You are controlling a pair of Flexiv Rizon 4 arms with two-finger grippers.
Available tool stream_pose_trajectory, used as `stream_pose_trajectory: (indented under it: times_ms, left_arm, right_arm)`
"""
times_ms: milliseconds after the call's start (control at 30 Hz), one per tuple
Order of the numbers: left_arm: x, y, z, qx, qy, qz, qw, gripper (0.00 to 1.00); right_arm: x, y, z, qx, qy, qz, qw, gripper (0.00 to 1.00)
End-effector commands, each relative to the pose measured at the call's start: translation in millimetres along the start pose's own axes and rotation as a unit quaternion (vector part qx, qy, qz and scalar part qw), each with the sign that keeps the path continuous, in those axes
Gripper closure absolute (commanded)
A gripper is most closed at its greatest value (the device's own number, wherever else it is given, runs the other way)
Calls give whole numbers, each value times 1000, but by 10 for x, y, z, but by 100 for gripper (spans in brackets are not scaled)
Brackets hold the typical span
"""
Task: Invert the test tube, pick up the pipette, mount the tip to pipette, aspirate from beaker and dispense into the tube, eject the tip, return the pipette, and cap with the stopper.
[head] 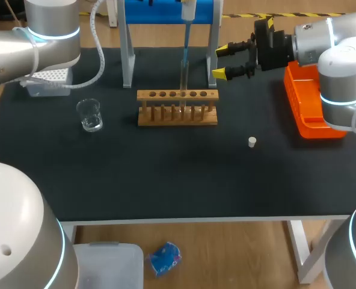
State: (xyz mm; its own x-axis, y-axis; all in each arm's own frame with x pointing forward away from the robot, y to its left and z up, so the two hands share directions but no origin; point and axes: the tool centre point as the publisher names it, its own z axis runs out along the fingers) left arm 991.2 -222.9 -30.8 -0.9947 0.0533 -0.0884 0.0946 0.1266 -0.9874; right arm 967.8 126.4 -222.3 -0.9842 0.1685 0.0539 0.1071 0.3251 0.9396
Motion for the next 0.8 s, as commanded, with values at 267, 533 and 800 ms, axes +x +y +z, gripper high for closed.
stream_pose_trajectory:
  times_ms: [267, 533, 800]
  left_arm:
    - [8, -99, -6, -3, 2, -7, 1000, 100]
    - [1, -163, 12, -8, 6, -8, 1000, 100]
    - [9, -261, 27, -13, 8, -4, 1000, 100]
  right_arm:
    - [4, -6, 0, -1, -1, 0, 1000, 0]
    - [4, -6, 0, -1, -1, 0, 1000, 0]
    - [4, -6, 0, -1, -1, 0, 1000, 0]
